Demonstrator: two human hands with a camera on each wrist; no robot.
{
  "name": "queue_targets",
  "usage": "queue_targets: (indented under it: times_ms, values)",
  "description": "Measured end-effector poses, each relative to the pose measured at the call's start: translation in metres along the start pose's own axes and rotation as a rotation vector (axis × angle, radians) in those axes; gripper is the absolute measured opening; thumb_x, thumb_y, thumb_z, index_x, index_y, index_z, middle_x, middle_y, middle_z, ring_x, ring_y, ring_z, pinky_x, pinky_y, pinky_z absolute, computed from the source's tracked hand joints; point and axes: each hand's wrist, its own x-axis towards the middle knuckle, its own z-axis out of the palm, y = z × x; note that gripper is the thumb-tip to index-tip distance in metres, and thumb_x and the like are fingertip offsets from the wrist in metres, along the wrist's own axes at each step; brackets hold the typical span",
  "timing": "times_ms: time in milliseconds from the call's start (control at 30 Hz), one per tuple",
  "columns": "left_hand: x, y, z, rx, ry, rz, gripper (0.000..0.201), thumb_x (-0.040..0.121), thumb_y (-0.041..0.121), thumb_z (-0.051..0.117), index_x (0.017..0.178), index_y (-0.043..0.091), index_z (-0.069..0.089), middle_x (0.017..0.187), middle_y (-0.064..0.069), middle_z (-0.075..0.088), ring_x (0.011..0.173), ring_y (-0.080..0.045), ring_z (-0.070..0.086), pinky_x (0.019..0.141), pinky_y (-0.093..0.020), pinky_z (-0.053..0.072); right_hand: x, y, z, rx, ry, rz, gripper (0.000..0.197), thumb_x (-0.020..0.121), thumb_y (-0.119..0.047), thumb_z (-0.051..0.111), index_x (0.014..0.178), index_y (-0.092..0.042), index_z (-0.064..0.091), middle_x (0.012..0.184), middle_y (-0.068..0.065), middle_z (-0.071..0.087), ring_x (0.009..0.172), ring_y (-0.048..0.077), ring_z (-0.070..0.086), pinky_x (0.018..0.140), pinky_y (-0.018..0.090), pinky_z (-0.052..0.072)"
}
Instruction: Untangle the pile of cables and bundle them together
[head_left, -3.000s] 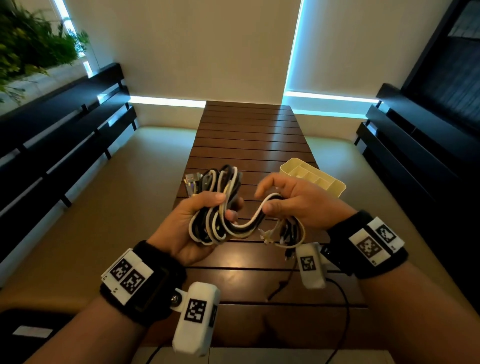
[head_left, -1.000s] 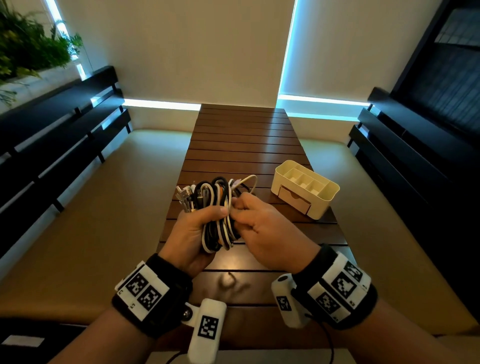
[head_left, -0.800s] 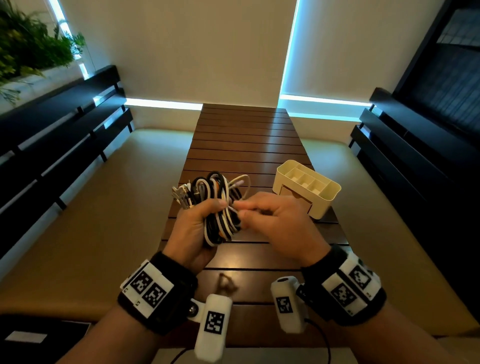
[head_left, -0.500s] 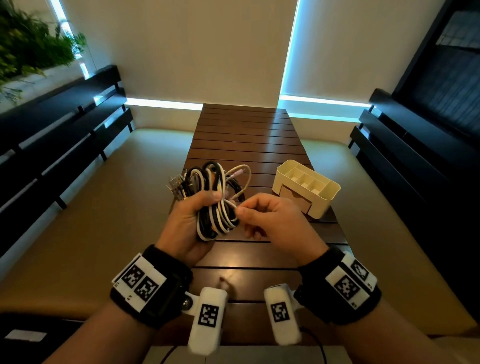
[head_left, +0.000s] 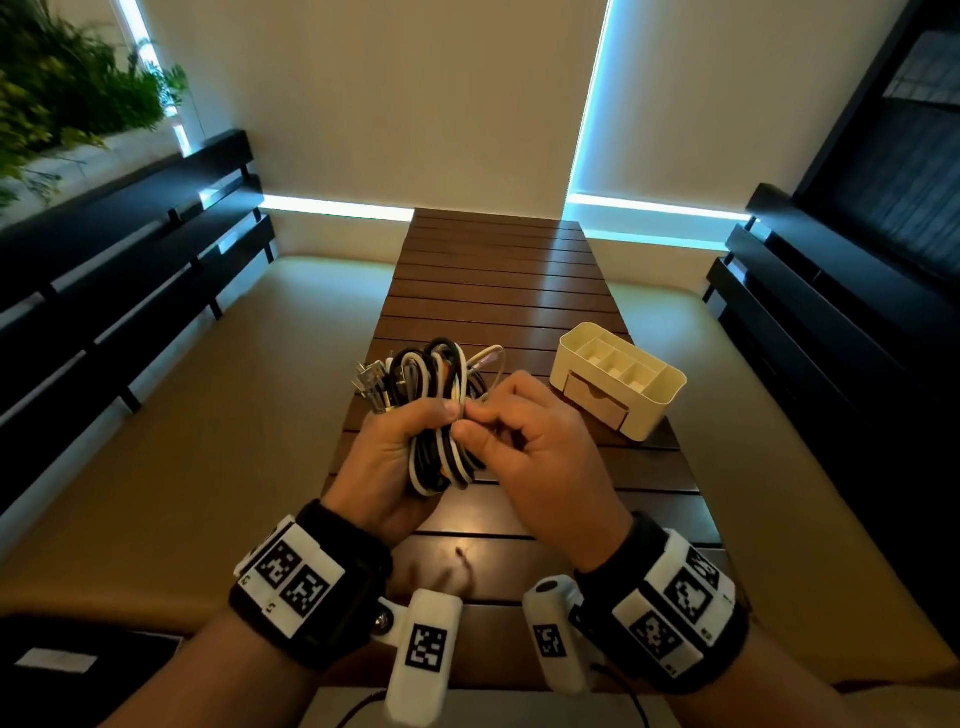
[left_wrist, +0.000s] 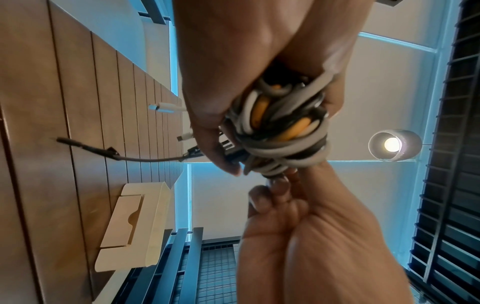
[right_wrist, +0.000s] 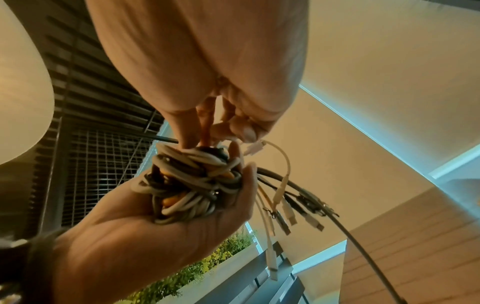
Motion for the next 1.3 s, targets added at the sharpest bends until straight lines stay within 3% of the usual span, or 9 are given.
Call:
queue_targets:
  times_ms: [167, 267, 533, 633, 767, 900, 1033, 1133, 1300]
  values:
    - [-0.003, 0.004, 0.001, 0.056, -0.055, 0.01, 0.055, 0.075, 0.019, 0.076, 0.123, -0.004, 0.061, 0.108, -0.021, 0.064, 0.096, -0.031, 0.066, 0.085, -0.04, 0.056, 0.001, 0.0, 0.001, -0.086, -0.002, -0.13, 0.009, 0.094, -0.011, 0.064, 0.096, -0.007, 0.072, 0.092, 0.0, 0.054, 0.085, 0.009, 0.057, 0.079, 0.022, 0.055]
    - [-0.003, 0.009, 0.005, 0.124, -0.088, 0.065, 0.057, 0.063, 0.021, 0.09, 0.111, 0.001, 0.069, 0.1, -0.018, 0.068, 0.09, -0.029, 0.07, 0.078, -0.04, 0.06, 0.0, -0.001, 0.0, -0.11, -0.008, -0.141, 0.008, 0.093, -0.009, 0.064, 0.093, -0.007, 0.072, 0.091, 0.0, 0.055, 0.082, 0.006, 0.055, 0.073, 0.012, 0.049]
    - [-0.003, 0.011, 0.003, 0.217, 0.005, 0.061, 0.05, 0.074, 0.009, 0.072, 0.121, -0.005, 0.062, 0.11, -0.028, 0.061, 0.085, -0.035, 0.065, 0.068, -0.04, 0.059, 0.004, -0.009, -0.019, -0.273, -0.285, -0.089, 0.015, 0.093, -0.023, 0.066, 0.103, -0.016, 0.074, 0.092, -0.014, 0.054, 0.08, -0.002, 0.052, 0.071, 0.007, 0.042]
    - [-0.004, 0.013, 0.003, 0.164, -0.022, 0.013, 0.038, 0.071, 0.009, 0.07, 0.106, -0.005, 0.066, 0.091, -0.02, 0.067, 0.072, -0.024, 0.068, 0.062, -0.032, 0.059, 0.015, -0.017, -0.048, -0.18, -0.14, -0.007, 0.014, 0.086, -0.022, 0.074, 0.1, -0.02, 0.076, 0.086, -0.013, 0.062, 0.079, 0.007, 0.059, 0.068, 0.01, 0.045]
    - [-0.007, 0.017, -0.005, 0.2, -0.05, -0.047, 0.04, 0.063, 0.006, 0.074, 0.102, -0.001, 0.065, 0.085, -0.016, 0.065, 0.069, -0.021, 0.067, 0.061, -0.03, 0.059, 0.036, -0.013, -0.069, -0.163, -0.206, 0.093, 0.069, 0.071, -0.04, 0.084, 0.134, -0.032, 0.056, 0.122, -0.021, 0.056, 0.114, -0.006, 0.053, 0.088, 0.008, 0.042]
    - [-0.012, 0.015, -0.003, 0.26, -0.198, -0.113, 0.055, 0.058, 0.008, 0.077, 0.111, 0.003, 0.063, 0.084, -0.014, 0.065, 0.07, -0.024, 0.067, 0.061, -0.034, 0.058, 0.051, -0.002, -0.056, -0.107, -0.534, 0.185, 0.094, 0.069, -0.071, 0.064, 0.151, -0.037, 0.031, 0.148, -0.019, 0.043, 0.137, -0.001, 0.037, 0.113, 0.032, 0.034]
    - [-0.013, 0.023, 0.001, 0.26, -0.347, -0.117, 0.052, 0.059, 0.008, 0.082, 0.109, 0.013, 0.069, 0.084, -0.008, 0.068, 0.074, -0.024, 0.068, 0.068, -0.036, 0.06, 0.058, 0.005, -0.045, 0.051, -0.692, 0.255, 0.083, 0.066, -0.076, 0.059, 0.139, -0.038, 0.047, 0.128, -0.016, 0.061, 0.116, 0.002, 0.059, 0.099, 0.03, 0.051]
    - [-0.015, 0.03, 0.0, 0.247, -0.358, -0.099, 0.046, 0.063, 0.006, 0.074, 0.109, 0.013, 0.07, 0.083, -0.006, 0.069, 0.073, -0.021, 0.069, 0.068, -0.035, 0.06, 0.059, 0.01, -0.044, 0.155, -0.672, 0.321, 0.054, 0.075, -0.058, 0.065, 0.121, -0.031, 0.058, 0.098, -0.012, 0.071, 0.088, 0.008, 0.069, 0.076, 0.024, 0.056]
    - [-0.013, 0.032, -0.003, 0.241, -0.348, -0.072, 0.059, 0.056, 0.017, 0.091, 0.111, 0.013, 0.07, 0.081, -0.008, 0.064, 0.075, -0.024, 0.067, 0.068, -0.037, 0.058, 0.051, 0.015, -0.033, 0.355, -0.547, 0.348, 0.037, 0.087, -0.04, 0.058, 0.119, -0.021, 0.059, 0.063, -0.009, 0.054, 0.052, 0.005, 0.048, 0.052, 0.024, 0.046]
